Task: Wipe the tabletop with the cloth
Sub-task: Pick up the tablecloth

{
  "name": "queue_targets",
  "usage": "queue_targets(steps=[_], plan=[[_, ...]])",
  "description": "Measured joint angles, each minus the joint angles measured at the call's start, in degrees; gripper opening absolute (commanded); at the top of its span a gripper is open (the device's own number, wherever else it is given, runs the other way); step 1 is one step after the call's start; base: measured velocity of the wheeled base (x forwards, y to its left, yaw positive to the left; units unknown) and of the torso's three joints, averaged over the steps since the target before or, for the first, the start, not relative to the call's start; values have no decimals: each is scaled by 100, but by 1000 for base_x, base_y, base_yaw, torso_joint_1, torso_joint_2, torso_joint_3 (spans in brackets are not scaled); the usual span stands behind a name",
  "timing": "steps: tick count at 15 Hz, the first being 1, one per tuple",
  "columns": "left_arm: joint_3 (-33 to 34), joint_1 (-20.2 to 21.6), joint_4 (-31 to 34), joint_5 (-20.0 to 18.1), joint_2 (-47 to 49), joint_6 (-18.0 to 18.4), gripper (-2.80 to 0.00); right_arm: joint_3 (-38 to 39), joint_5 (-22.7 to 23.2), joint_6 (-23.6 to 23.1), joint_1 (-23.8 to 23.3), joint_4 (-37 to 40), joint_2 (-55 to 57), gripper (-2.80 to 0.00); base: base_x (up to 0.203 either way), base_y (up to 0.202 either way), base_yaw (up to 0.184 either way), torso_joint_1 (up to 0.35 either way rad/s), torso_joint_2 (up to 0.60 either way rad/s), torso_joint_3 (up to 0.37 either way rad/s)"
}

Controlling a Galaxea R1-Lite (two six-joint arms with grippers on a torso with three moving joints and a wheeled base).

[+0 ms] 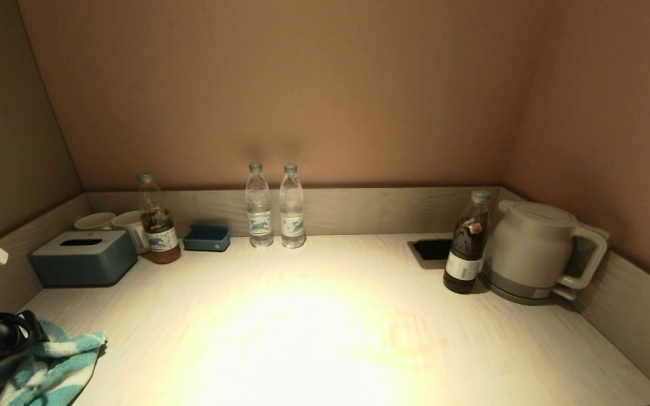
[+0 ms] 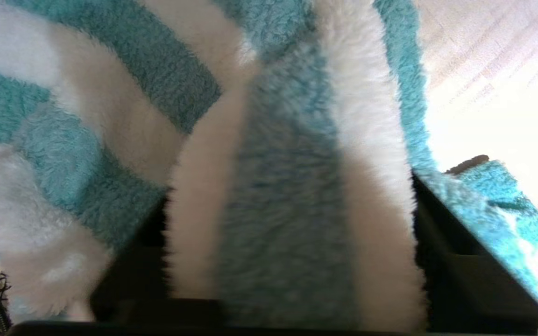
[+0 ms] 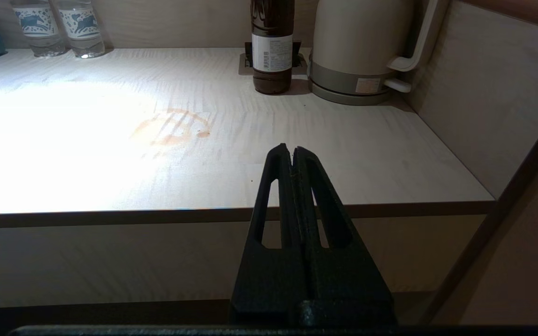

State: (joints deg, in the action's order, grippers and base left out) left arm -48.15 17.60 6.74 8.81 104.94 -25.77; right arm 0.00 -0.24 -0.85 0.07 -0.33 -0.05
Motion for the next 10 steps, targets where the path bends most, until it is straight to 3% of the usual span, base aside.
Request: queue_targets(steps=[10], plan=[[15,-2,-7,0,-112,0,-280,0,-2,0,0,-5,0,-280,0,0,0,0,0,0]])
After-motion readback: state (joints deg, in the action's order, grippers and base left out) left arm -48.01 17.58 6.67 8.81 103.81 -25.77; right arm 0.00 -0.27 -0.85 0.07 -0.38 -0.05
